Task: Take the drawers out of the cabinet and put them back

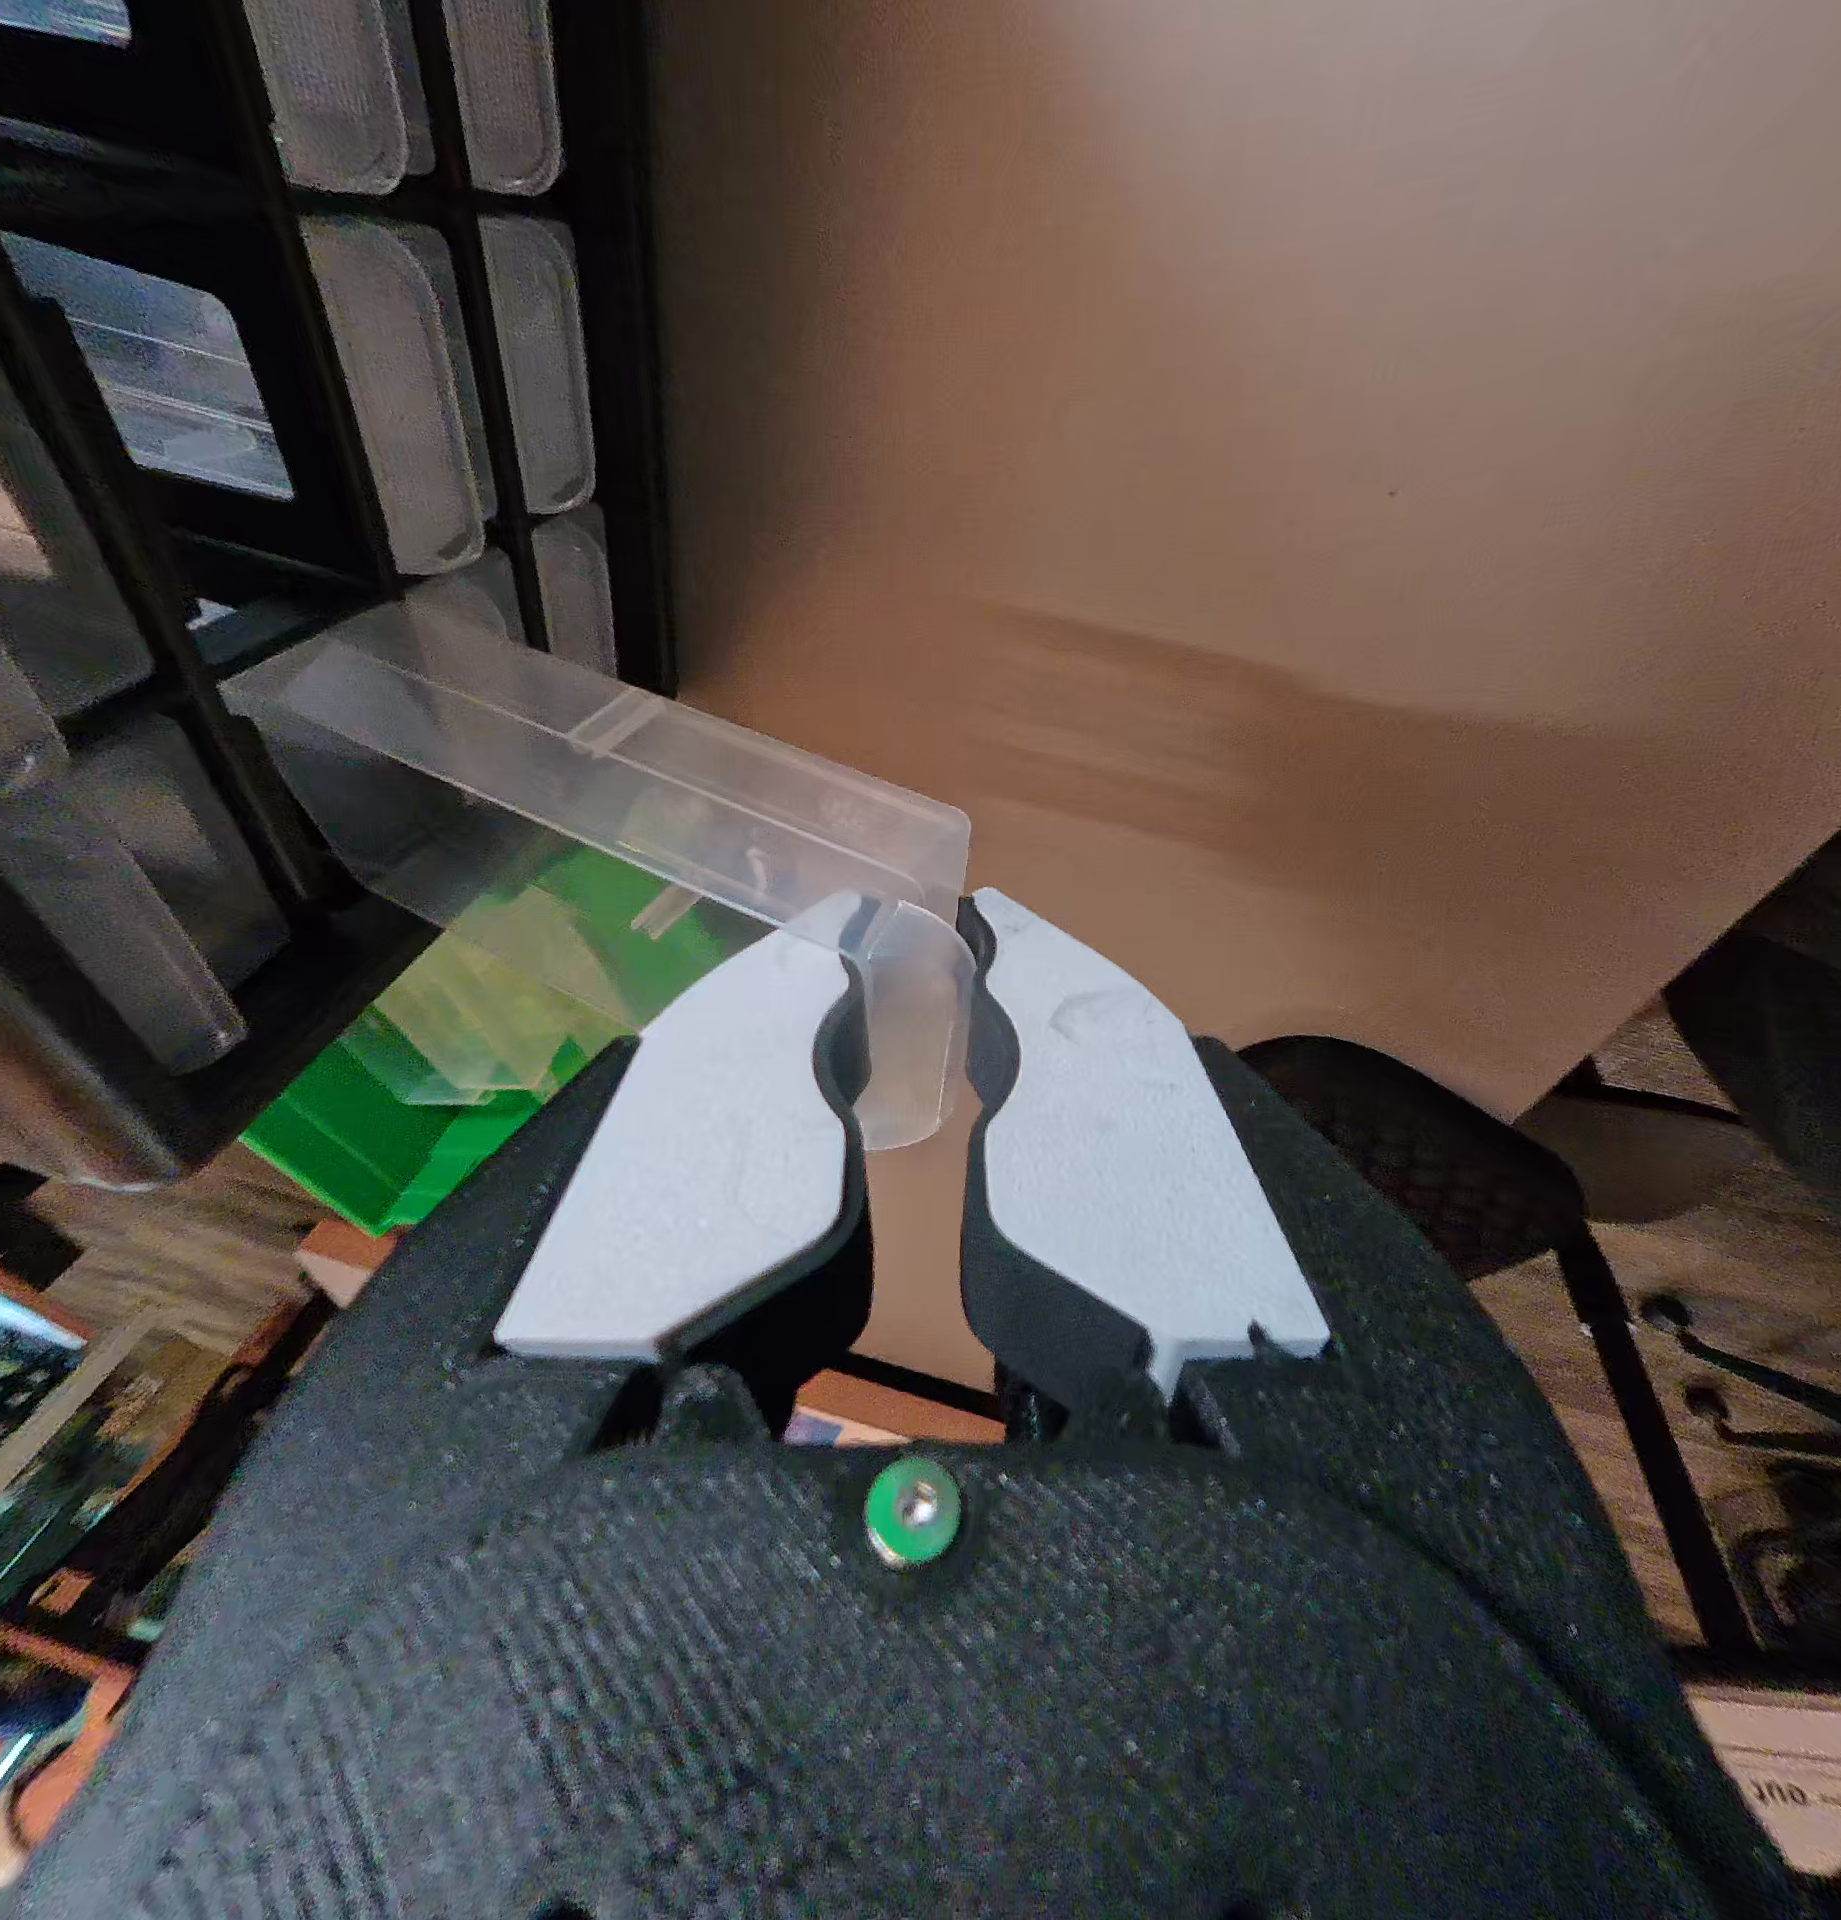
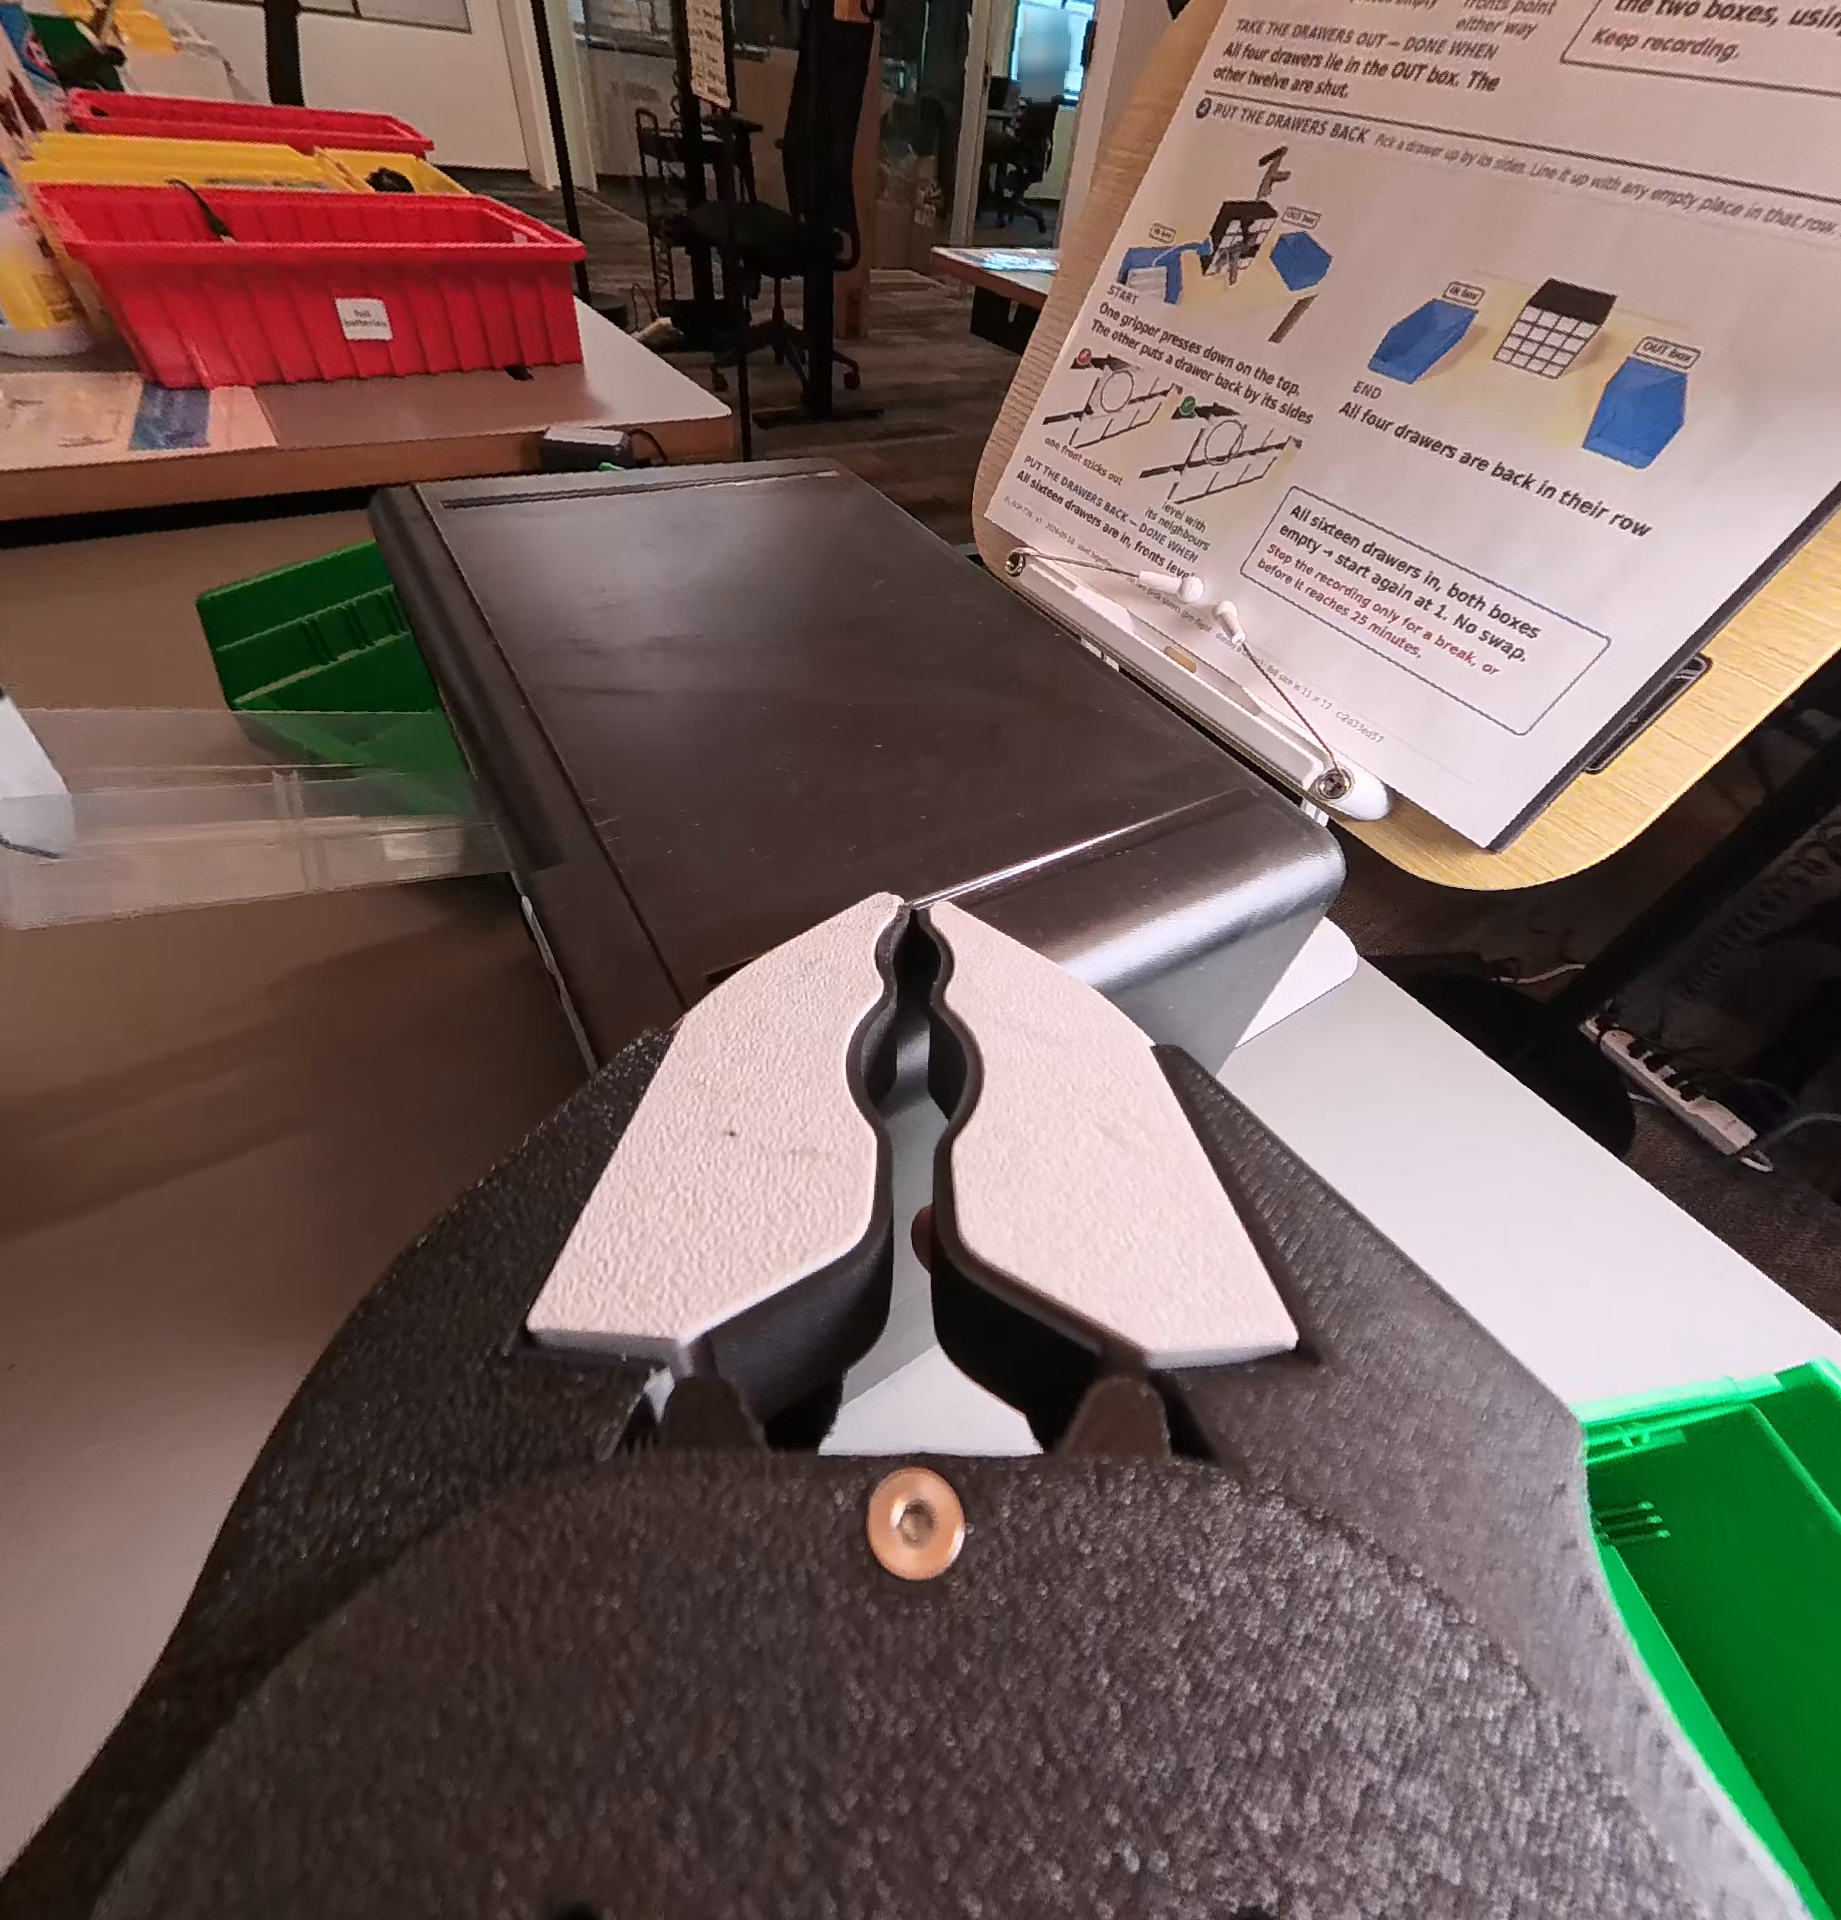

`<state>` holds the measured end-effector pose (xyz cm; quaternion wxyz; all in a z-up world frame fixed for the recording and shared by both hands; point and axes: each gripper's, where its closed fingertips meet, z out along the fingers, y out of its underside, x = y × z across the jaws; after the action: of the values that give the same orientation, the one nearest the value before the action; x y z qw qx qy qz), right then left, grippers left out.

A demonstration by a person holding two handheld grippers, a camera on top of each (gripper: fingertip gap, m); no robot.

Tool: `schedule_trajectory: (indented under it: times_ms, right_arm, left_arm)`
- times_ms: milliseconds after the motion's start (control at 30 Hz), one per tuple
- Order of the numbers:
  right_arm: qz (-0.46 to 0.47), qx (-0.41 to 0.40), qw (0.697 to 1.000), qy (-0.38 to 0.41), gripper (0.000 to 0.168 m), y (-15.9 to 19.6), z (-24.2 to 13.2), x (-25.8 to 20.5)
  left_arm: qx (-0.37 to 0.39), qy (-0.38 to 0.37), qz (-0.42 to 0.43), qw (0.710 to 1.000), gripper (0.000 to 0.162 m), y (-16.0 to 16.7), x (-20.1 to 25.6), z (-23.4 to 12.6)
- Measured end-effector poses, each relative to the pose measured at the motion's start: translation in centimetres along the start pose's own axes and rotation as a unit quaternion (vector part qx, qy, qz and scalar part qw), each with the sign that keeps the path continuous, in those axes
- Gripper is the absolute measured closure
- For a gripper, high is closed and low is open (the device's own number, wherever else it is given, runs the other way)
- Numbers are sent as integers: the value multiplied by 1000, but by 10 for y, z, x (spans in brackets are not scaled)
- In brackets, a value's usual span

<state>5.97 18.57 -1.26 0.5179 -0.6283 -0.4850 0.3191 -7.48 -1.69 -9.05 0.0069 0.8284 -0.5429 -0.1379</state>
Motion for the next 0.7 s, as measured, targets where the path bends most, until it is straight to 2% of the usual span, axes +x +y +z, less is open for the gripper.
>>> schedule_trajectory:
  times_ms: [33,233,367,567,700]
  right_arm:
    - [-1,0,1000,-1,168,0,0,0]
    - [0,1,1000,-4,168,0,0,-1]
    - [1,2,1000,-5,168,0,0,-1]
    - [0,3,1000,-5,168,0,0,-2]
    - [8,8,1000,-12,168,0,0,-2]
  left_arm:
    - [-5,-15,4,1000,148,1,-2,1]
    - [-34,-70,33,996,147,12,-14,11]
    - [-4,-91,59,994,146,5,-21,20]
    - [99,-182,79,975,142,-5,-61,34]
    - [186,-217,47,957,121,-6,-84,31]
